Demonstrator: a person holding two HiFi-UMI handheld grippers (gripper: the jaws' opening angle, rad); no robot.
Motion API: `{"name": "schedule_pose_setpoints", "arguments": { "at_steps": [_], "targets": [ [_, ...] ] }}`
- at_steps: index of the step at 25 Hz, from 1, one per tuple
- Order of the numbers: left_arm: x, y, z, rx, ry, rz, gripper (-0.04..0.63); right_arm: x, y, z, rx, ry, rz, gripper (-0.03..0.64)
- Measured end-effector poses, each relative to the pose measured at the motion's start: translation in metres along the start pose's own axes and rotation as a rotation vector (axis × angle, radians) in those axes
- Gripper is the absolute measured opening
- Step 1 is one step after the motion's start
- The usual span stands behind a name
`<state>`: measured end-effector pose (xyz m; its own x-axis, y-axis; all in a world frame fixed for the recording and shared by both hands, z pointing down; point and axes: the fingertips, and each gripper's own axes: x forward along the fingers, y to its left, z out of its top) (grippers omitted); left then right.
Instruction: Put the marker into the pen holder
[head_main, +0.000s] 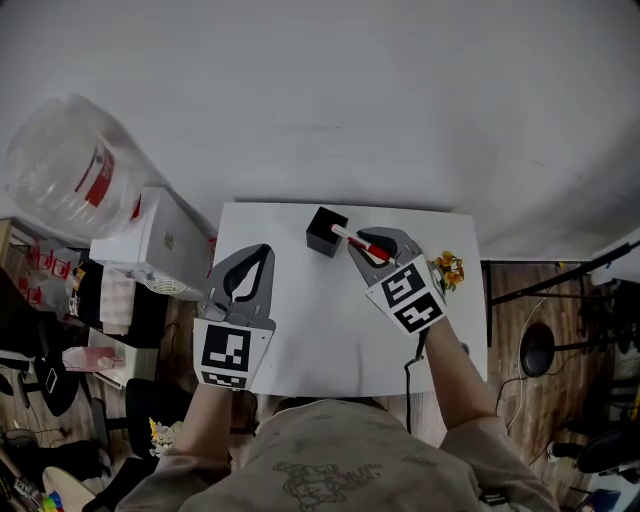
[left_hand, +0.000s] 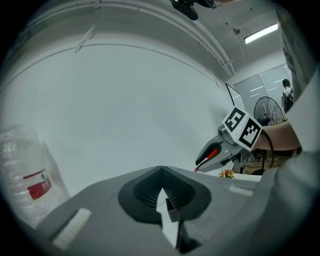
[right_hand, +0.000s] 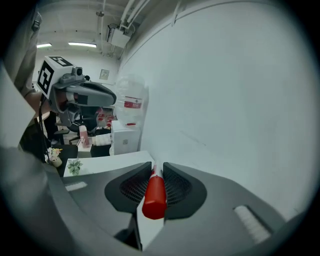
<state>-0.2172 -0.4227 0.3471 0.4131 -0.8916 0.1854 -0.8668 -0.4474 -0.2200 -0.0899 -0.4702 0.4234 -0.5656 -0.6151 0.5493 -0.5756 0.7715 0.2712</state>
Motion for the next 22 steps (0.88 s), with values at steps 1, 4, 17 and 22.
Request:
{"name": "schedule_pose_setpoints", "arguments": {
  "at_steps": [1,4,17,22],
  "targets": [
    [0.002,0.002,-0.002,0.004,0.006,0.001,0.002,0.010,-0.002,-0.002,-0.006,0.017,0.009,0.100],
    [0.009,0.005,-0.006,0.022,0.018,0.000,0.002,0.041,-0.006,-0.012,-0.029,0.082,0.038,0.100],
    [0.054,-0.001,-0.074,-0.054,0.146,-0.048,0.002,0.150,-0.011,-0.092,-0.058,0.344,0.165,0.101],
    [0.058,-0.003,-0.100,-0.086,0.205,-0.042,0.002,0.176,-0.013,-0.116,-0.052,0.409,0.201,0.101]
  ]
}}
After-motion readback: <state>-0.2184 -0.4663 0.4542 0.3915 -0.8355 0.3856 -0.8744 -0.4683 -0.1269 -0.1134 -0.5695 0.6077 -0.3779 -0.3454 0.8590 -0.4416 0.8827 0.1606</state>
